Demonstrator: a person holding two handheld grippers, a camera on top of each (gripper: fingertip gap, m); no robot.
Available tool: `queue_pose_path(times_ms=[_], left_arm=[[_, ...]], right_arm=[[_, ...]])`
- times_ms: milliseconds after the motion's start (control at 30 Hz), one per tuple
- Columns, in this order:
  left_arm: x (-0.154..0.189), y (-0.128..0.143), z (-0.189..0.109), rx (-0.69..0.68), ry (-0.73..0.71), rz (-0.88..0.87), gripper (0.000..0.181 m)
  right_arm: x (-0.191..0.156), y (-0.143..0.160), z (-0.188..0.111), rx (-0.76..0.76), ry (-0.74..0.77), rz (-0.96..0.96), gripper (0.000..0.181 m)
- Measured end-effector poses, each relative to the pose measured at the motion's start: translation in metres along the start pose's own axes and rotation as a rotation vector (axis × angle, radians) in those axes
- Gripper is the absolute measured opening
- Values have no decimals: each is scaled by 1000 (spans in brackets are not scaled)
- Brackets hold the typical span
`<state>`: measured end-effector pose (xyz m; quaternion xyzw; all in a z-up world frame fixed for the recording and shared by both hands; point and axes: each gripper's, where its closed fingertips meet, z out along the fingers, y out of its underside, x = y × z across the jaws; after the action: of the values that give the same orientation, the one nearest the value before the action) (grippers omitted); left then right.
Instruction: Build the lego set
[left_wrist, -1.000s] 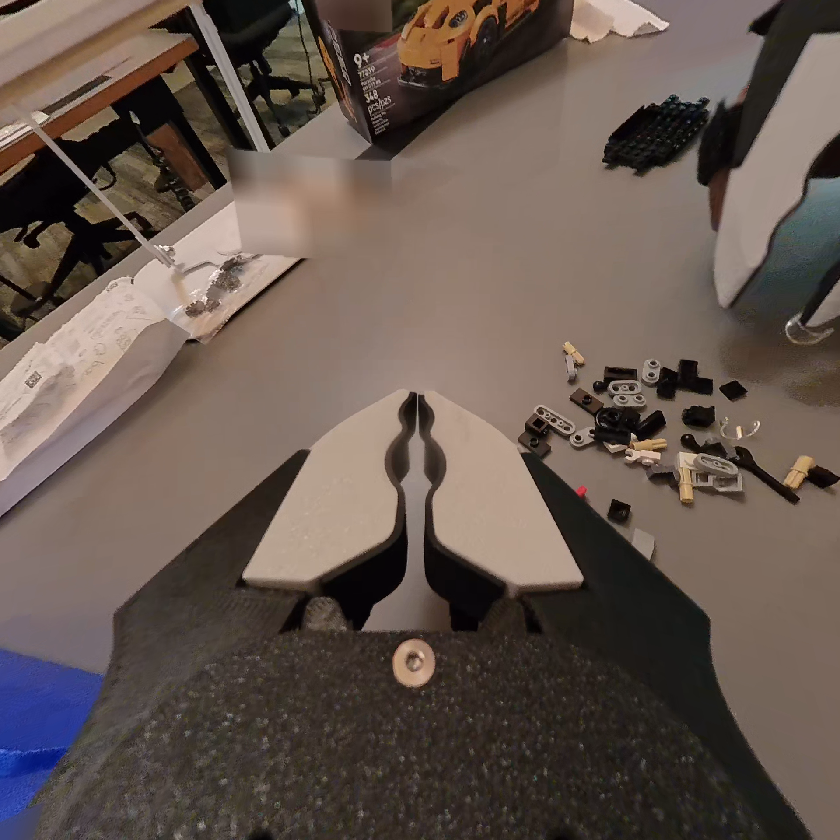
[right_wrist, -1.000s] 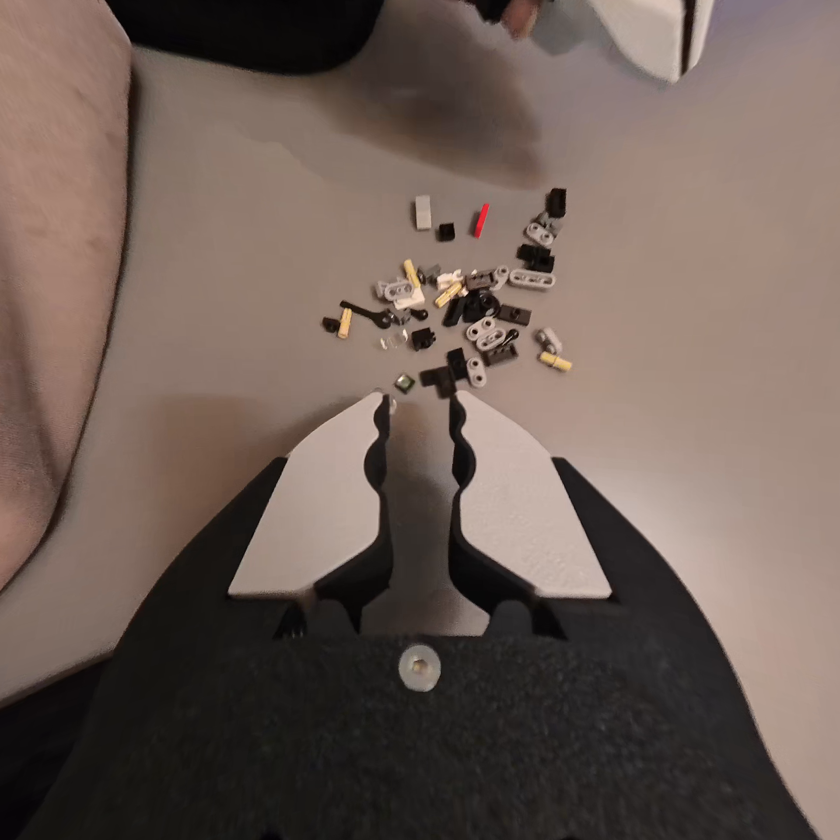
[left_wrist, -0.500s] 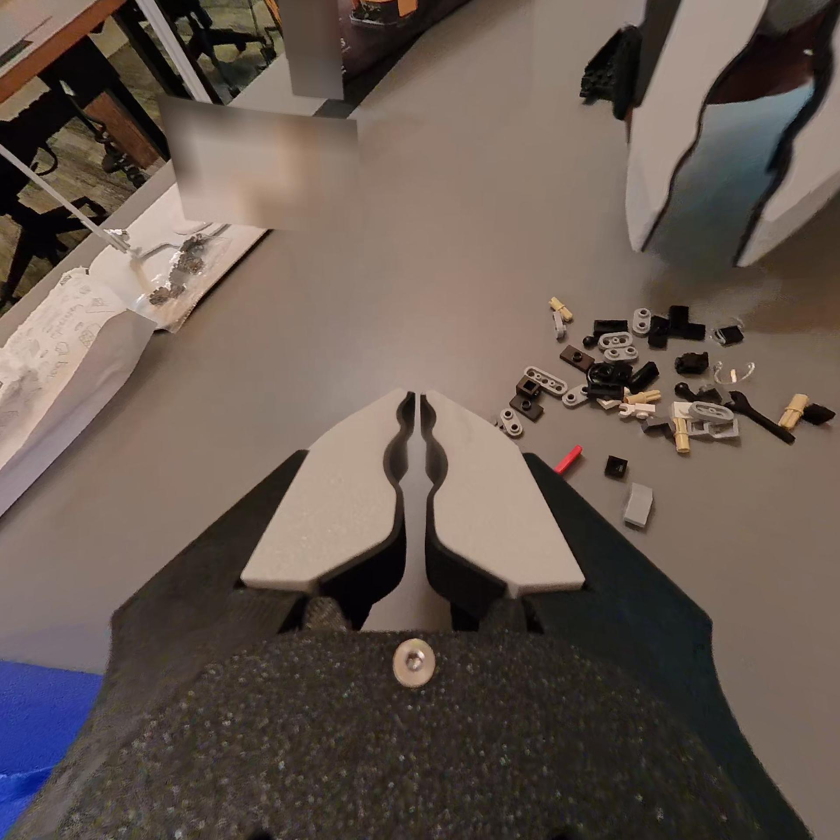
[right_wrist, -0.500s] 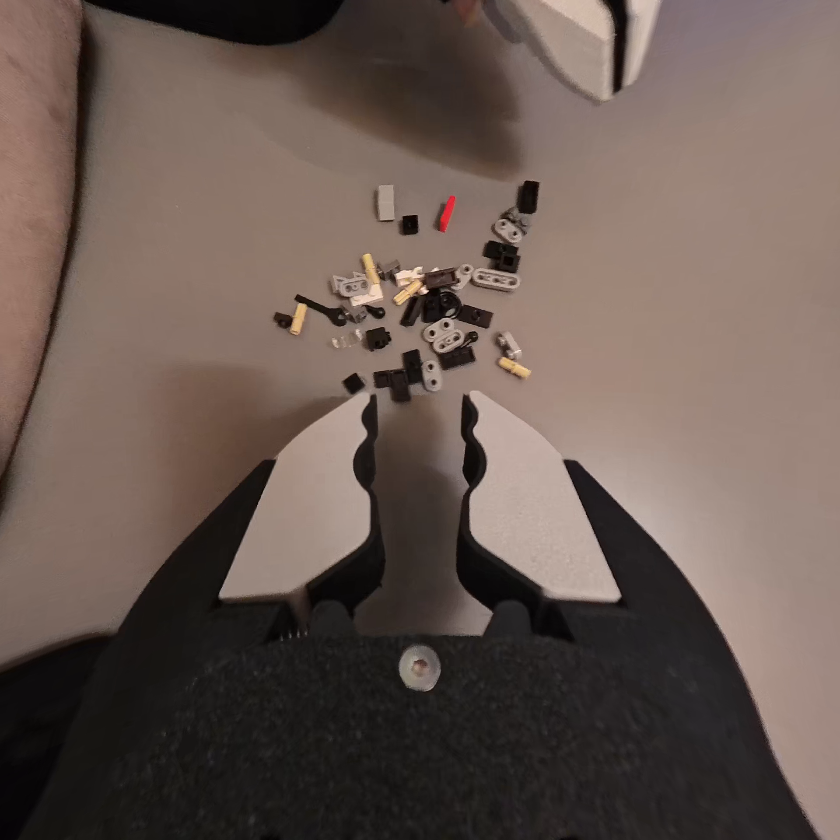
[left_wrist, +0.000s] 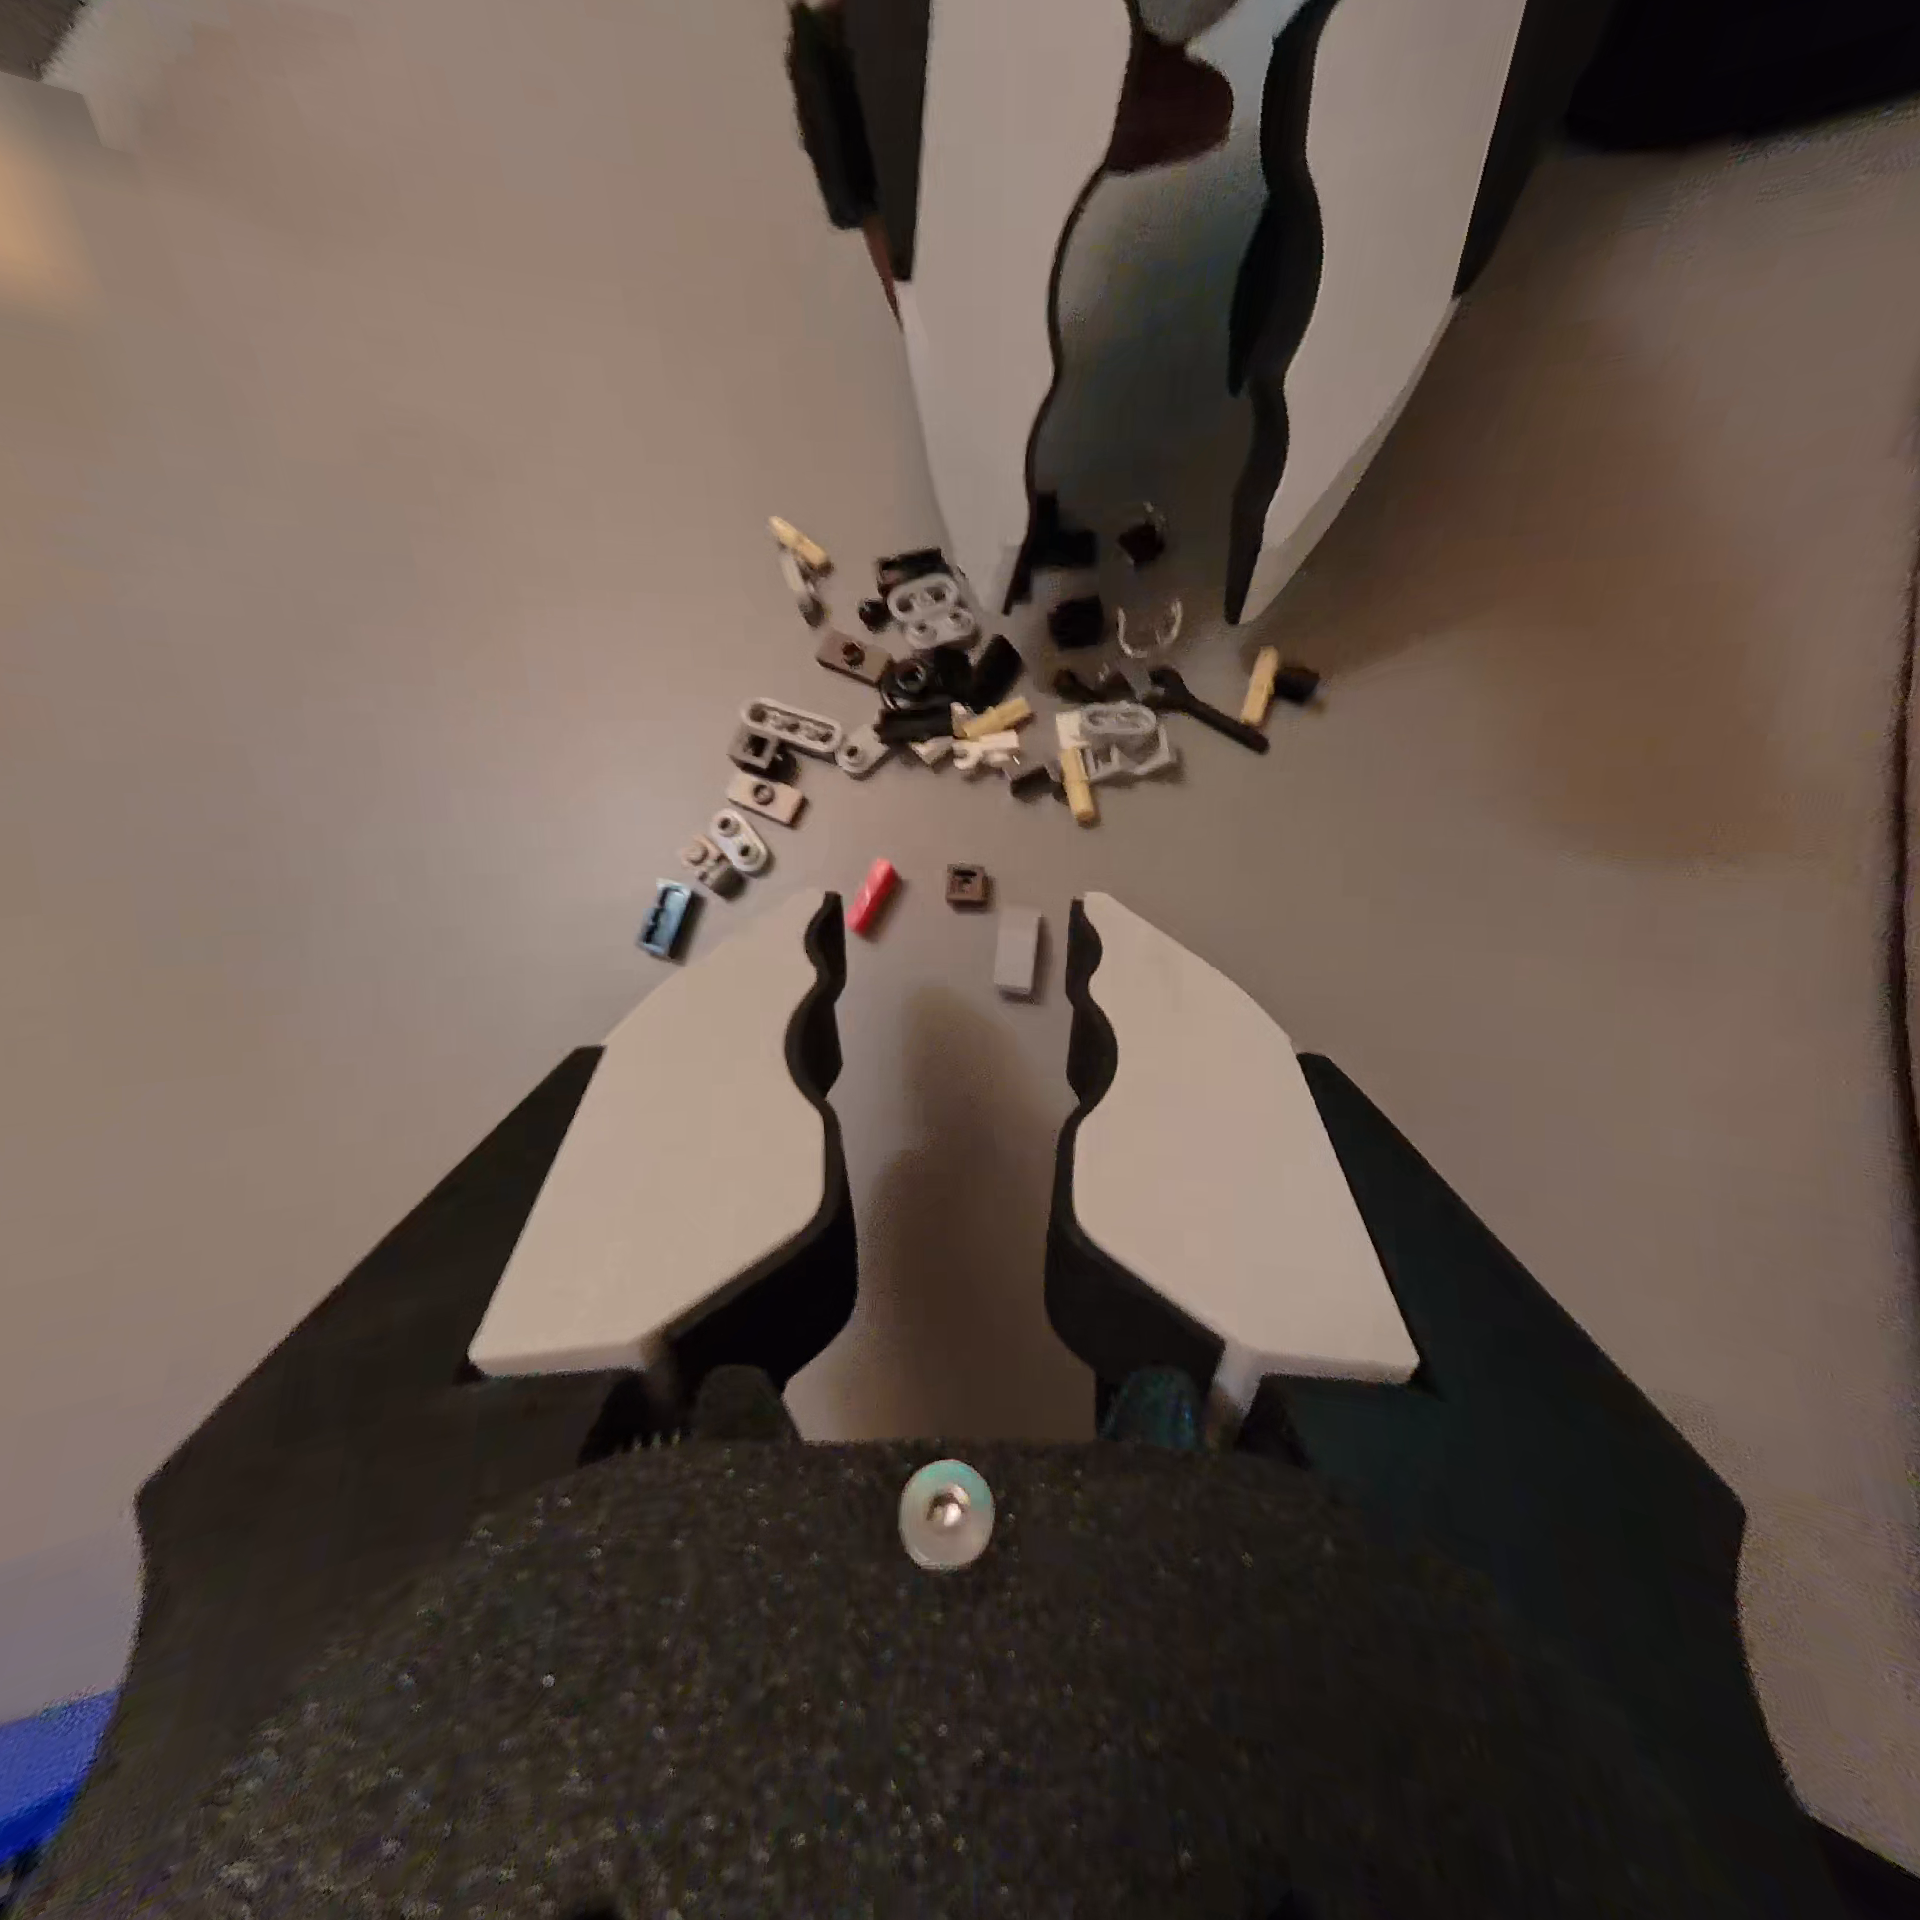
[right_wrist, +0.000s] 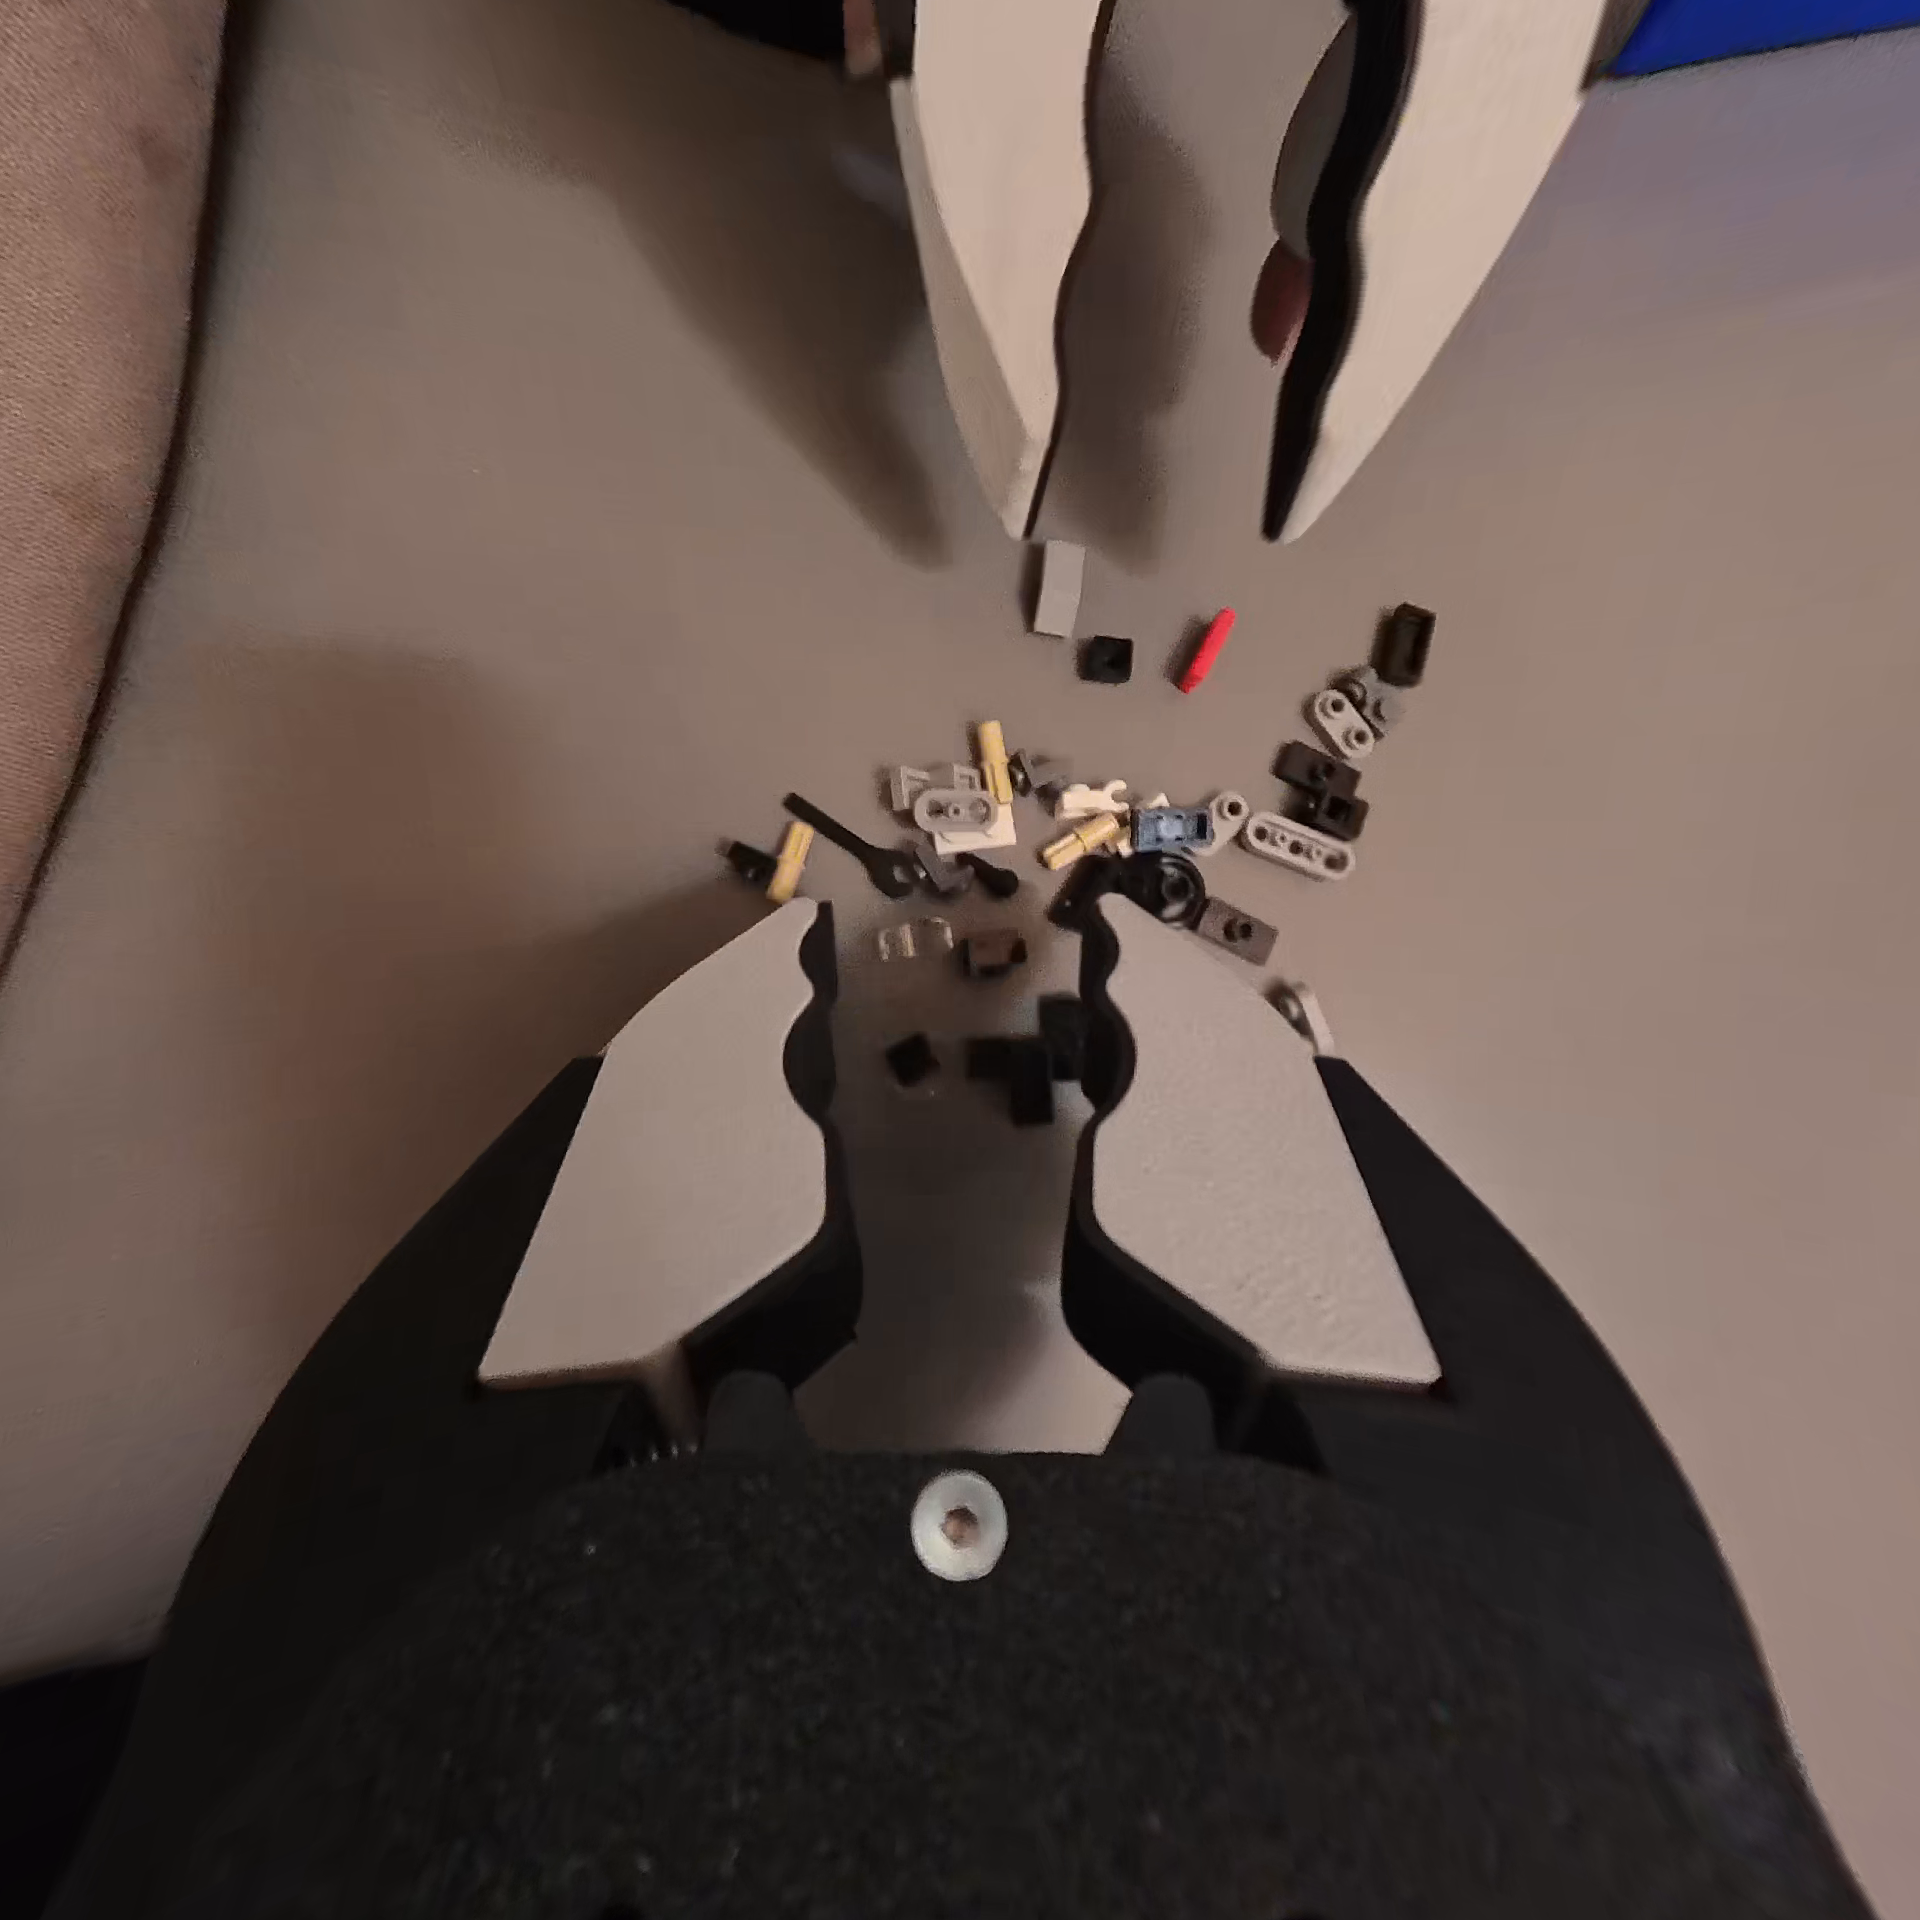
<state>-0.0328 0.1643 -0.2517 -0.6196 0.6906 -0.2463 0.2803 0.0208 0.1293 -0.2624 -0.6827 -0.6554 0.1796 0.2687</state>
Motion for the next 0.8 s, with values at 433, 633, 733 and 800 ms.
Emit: queue_pose_path(times_ms=[433, 633, 733, 800], left_arm=[[1, 20, 13, -91, -69, 45, 9], [-27, 23, 14, -92, -176, 13, 0], [-47, 28, 12, -95, -250, -33, 0], [-58, 32, 9, -87, -292, -74, 0]], right_arm=[[23, -14, 28, 11, 38, -27, 11], [52, -26, 40, 15, 75, -25, 7], [70, -31, 47, 13, 109, -20, 2], [81, -34, 50, 12, 129, -14, 2]])
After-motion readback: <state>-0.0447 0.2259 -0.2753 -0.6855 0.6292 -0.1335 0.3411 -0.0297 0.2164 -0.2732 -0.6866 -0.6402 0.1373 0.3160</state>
